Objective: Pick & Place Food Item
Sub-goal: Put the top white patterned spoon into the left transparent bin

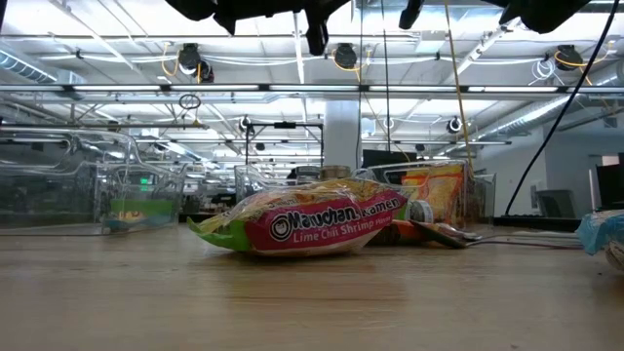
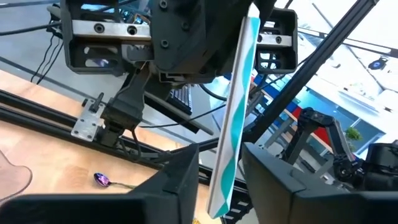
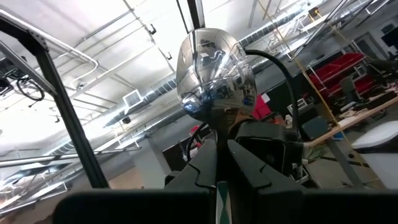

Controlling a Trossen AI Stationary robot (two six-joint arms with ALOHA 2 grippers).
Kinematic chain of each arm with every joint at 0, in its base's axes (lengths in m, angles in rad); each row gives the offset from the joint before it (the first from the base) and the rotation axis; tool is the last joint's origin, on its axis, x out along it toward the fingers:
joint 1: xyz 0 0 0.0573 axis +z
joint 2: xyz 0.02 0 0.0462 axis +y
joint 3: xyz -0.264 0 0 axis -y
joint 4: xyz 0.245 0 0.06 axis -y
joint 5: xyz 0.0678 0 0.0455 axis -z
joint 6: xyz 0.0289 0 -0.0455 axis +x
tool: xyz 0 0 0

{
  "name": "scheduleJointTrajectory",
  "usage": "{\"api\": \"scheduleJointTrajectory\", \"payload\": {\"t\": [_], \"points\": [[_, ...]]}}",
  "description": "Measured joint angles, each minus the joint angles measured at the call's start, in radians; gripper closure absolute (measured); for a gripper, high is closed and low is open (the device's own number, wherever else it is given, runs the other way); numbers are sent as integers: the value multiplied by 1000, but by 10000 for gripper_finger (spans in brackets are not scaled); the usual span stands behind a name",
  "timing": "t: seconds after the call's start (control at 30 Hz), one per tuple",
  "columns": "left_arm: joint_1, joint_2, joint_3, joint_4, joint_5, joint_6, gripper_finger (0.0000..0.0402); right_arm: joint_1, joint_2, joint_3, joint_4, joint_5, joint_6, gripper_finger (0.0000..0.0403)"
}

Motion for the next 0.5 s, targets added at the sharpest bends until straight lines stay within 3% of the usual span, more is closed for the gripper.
{"api": "scheduleJointTrajectory", "payload": {"t": [0.27, 0.5], "points": [[-6, 0, 0, 0, 0, -28, 182, 0, 0, 0, 0, 1, 0, 399], [-16, 0, 0, -9, -16, -23, 161, 0, 11, 0, 1, 8, -3, 399]]}}
